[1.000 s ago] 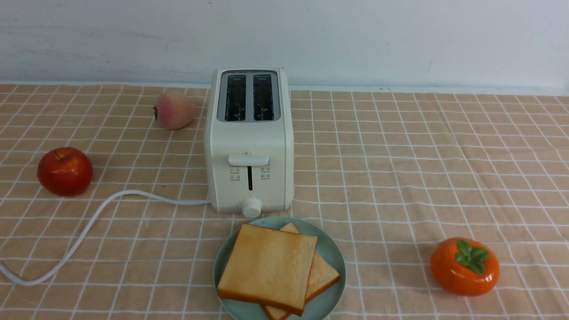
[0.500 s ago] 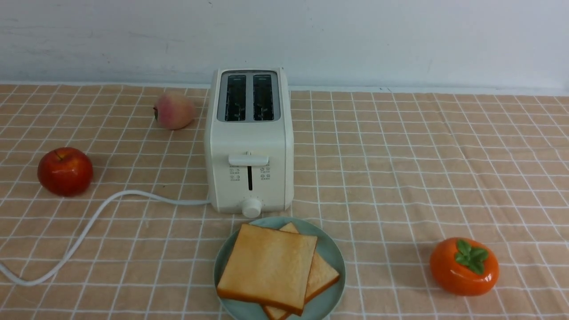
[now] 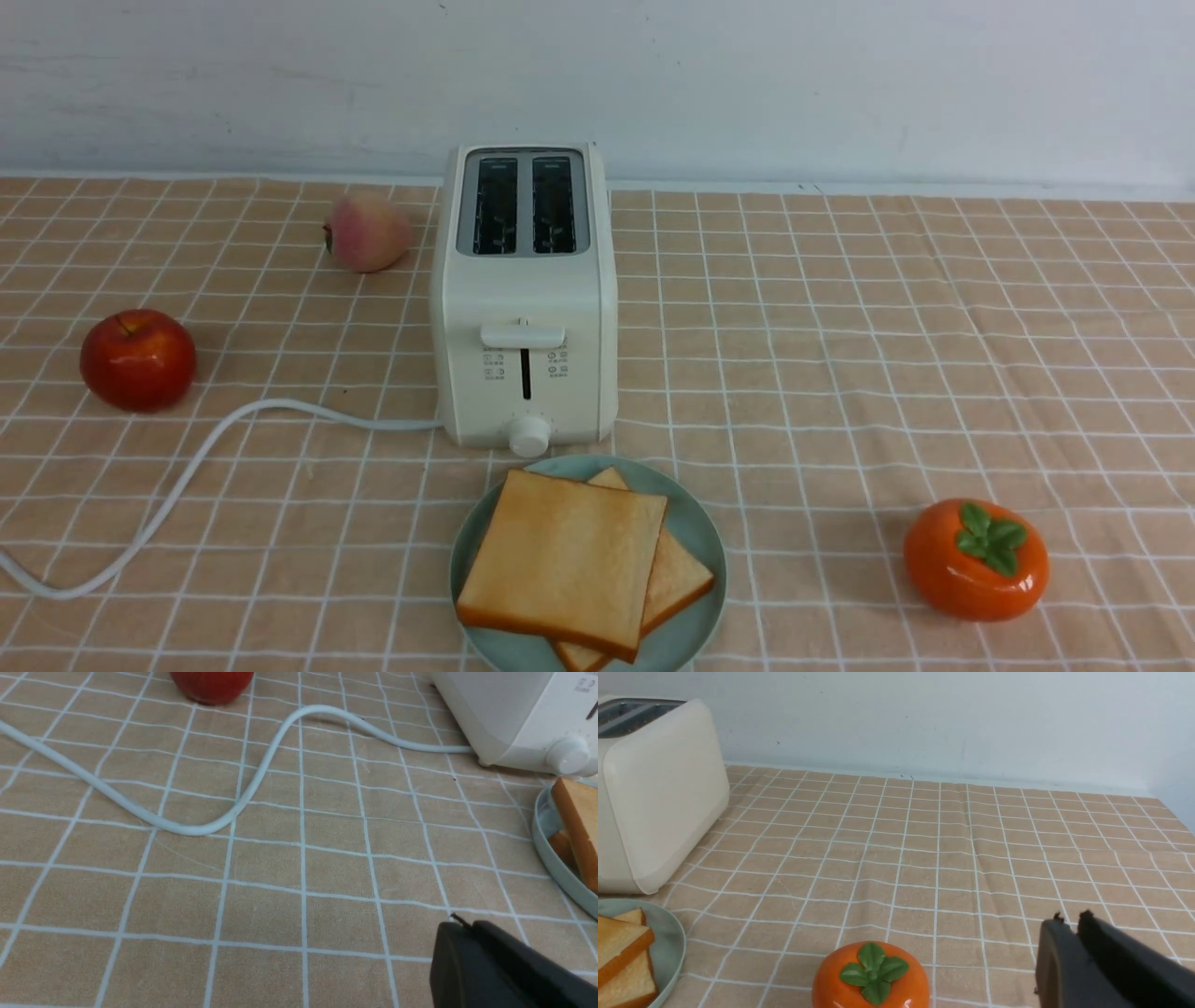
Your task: Take toasted bread from bread machine on light coffee tablecloth place on plate.
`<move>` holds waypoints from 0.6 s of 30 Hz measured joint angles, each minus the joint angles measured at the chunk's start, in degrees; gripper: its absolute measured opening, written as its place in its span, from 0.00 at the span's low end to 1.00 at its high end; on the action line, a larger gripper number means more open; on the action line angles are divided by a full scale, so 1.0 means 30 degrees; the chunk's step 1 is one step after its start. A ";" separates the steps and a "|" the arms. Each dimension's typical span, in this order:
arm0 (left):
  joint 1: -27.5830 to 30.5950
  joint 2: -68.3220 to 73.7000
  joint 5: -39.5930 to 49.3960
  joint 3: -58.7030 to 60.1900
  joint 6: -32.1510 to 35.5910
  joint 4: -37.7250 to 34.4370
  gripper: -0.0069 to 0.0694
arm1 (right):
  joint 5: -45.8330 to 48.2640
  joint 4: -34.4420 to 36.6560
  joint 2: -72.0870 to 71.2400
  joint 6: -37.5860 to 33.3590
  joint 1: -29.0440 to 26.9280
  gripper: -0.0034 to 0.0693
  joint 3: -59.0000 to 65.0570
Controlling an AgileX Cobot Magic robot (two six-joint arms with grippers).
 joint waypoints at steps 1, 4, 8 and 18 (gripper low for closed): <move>0.0000 0.0000 -0.0026 0.0000 -0.0017 0.0000 0.09 | 0.0000 0.0000 0.0000 0.0000 0.0000 0.13 0.0000; 0.0186 0.0000 -0.0073 0.0000 -0.0040 0.0000 0.09 | 0.0000 0.0000 0.0000 0.0000 0.0000 0.14 0.0000; 0.0239 0.0000 -0.0073 0.0000 -0.0054 0.0000 0.09 | 0.0000 0.0000 0.0000 0.0000 0.0000 0.15 0.0000; 0.0239 0.0000 -0.0080 0.0000 -0.0054 0.0000 0.11 | 0.0000 0.0000 0.0000 0.0000 0.0000 0.16 0.0021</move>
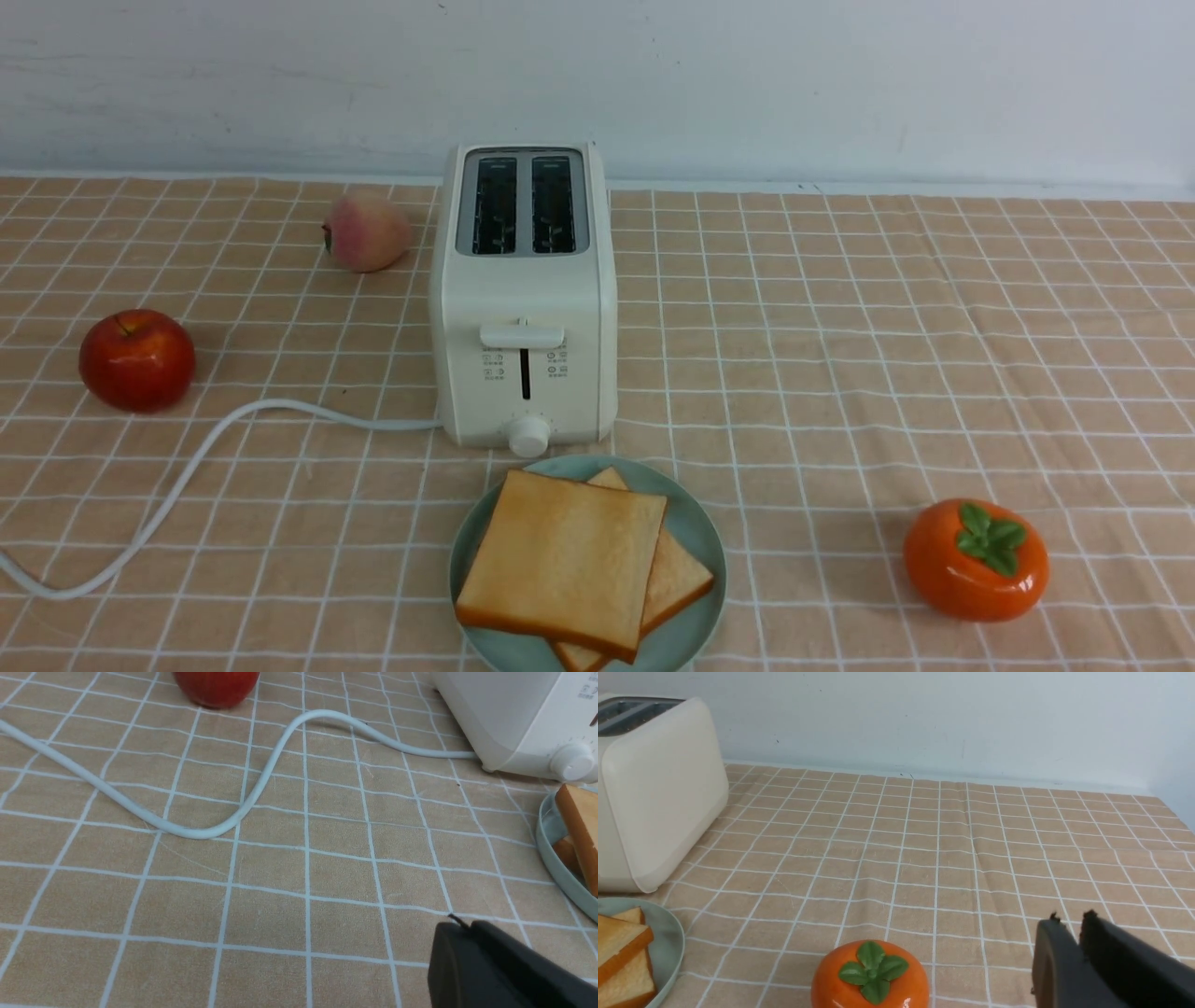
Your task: Take toasted bread from bread machine on light coffee tablecloth place on plate.
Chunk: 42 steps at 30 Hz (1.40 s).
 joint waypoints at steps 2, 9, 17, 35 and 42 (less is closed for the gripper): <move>0.0000 0.0000 0.0000 0.0000 0.0000 0.0000 0.11 | 0.0000 0.0000 0.0000 0.0000 0.0000 0.16 0.0000; 0.0000 0.0000 0.0000 0.0000 0.0000 0.0000 0.11 | -0.0091 0.0000 0.0000 0.0000 -0.1244 0.17 0.0004; 0.0000 0.0000 0.0000 0.0000 0.0000 0.0000 0.13 | -0.0070 0.0161 0.0000 0.0000 -0.1777 0.18 0.0292; 0.0000 0.0000 0.0000 0.0000 0.0000 0.0000 0.16 | -0.0517 1.0935 -0.2486 -0.9585 -0.4459 0.21 0.4536; 0.0000 0.0000 -0.0019 0.0015 0.0000 0.0018 0.16 | 0.0157 1.0077 -0.2853 -0.9378 -0.4565 0.22 0.4453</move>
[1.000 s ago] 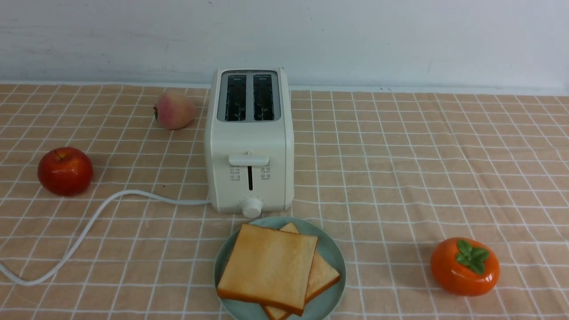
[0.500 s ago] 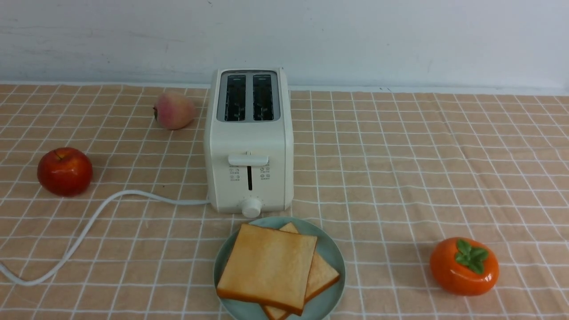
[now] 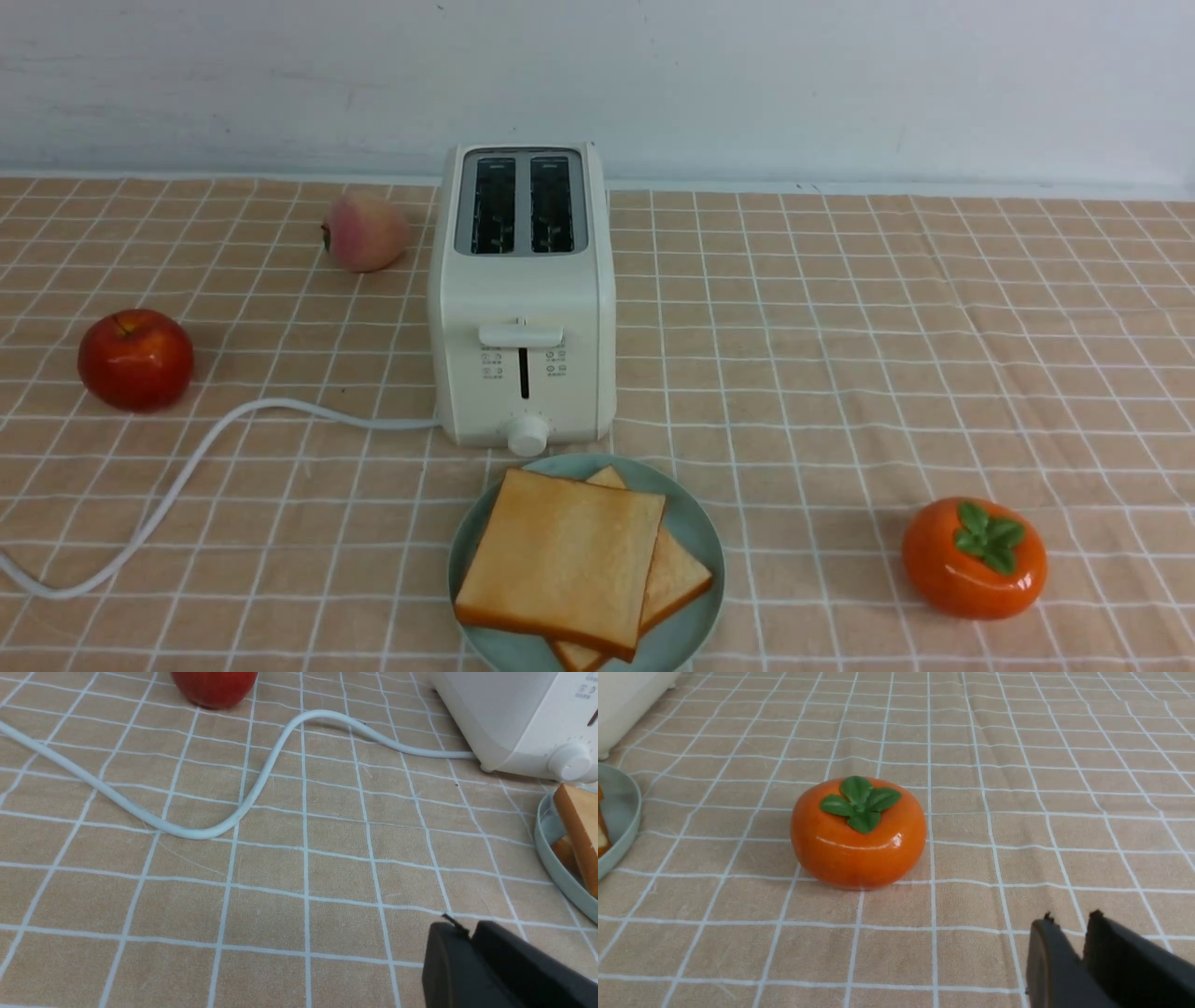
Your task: Take toasted bread from bread machine on light coffee tablecloth place on plate.
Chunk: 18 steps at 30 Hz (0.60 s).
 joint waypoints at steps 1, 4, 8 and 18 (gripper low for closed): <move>0.0000 0.0000 0.0000 0.0000 0.0000 0.0000 0.17 | 0.0023 -0.0017 0.0000 -0.0003 0.0000 0.22 0.0000; 0.0000 0.0000 0.0000 0.0021 0.0000 0.0000 0.17 | 0.0023 -0.0039 0.0000 -0.0003 0.0000 0.22 0.0000; 0.0000 0.0000 0.0000 0.0021 0.0000 0.0000 0.18 | 0.0041 -0.0075 0.0000 -0.0003 -0.0015 0.23 0.0000; 0.0000 0.0000 0.0000 0.0021 0.0000 0.0000 0.18 | 0.0041 -0.0075 0.0000 -0.0003 -0.0015 0.25 0.0000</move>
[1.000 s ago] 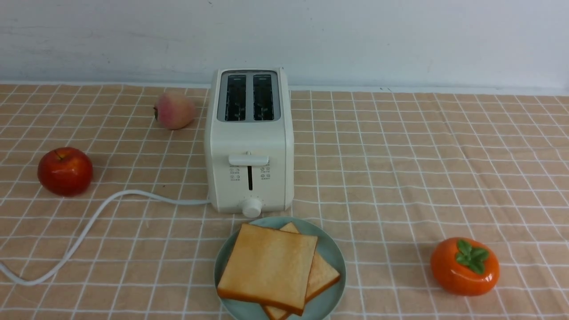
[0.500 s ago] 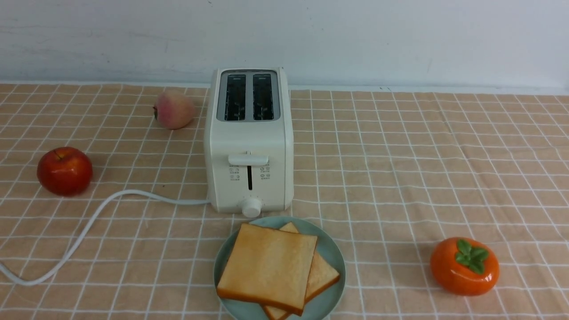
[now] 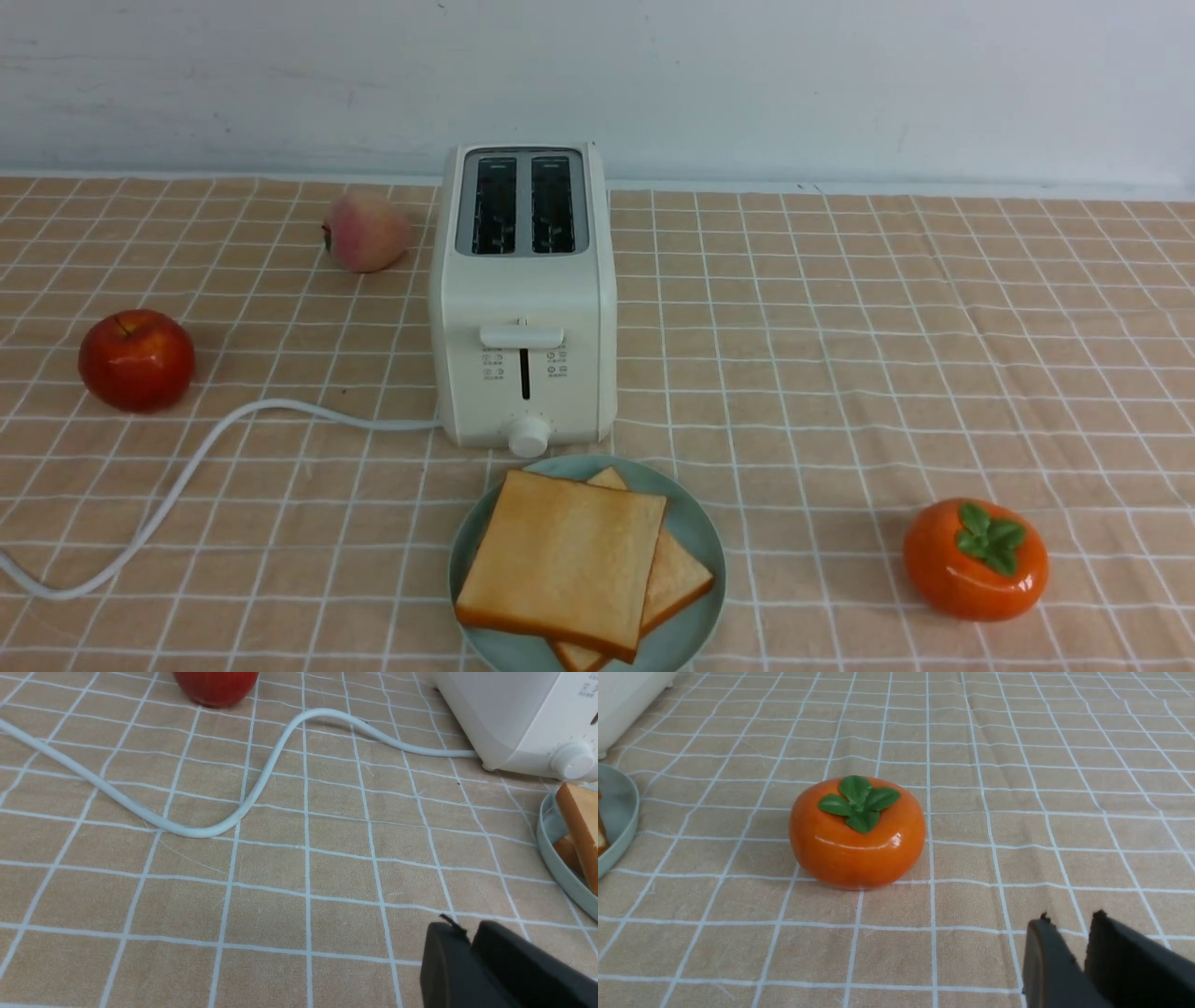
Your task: Take toasted bread from bread machine on light coffee tablecloth place on plate.
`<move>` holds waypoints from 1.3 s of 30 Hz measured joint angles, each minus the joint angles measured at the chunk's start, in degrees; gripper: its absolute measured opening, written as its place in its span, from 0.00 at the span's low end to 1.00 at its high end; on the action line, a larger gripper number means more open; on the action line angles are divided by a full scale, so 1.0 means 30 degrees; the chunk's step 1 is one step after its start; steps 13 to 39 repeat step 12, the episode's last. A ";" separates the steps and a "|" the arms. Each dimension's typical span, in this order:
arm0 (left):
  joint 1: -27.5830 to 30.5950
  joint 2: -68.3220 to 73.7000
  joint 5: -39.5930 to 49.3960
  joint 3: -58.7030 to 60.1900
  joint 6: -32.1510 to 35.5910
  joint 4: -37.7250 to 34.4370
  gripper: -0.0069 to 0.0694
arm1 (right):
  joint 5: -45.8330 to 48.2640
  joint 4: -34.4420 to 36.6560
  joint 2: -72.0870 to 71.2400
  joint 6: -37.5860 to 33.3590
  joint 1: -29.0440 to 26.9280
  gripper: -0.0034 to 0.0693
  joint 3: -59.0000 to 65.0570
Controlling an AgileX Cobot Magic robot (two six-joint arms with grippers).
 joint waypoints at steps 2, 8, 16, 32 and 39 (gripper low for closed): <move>0.0000 0.0000 0.0000 0.0000 0.0000 0.0000 0.18 | 0.0000 0.0000 0.0000 0.0000 0.0000 0.25 0.0000; 0.0000 0.0000 0.0000 0.0000 0.0000 0.0000 0.18 | 0.0000 0.0000 0.0000 0.0000 0.0000 0.26 0.0000; 0.0000 0.0000 0.0000 0.0000 0.0000 0.0000 0.18 | 0.0000 0.0000 0.0000 0.0000 0.0000 0.27 0.0000; 0.0000 0.0000 0.0000 0.0000 0.0000 0.0000 0.18 | 0.0000 0.0000 0.0000 0.0000 0.0000 0.27 0.0000; 0.0000 0.0000 0.0000 0.0000 0.0000 0.0000 0.18 | 0.0000 0.0000 0.0000 0.0000 0.0000 0.27 0.0000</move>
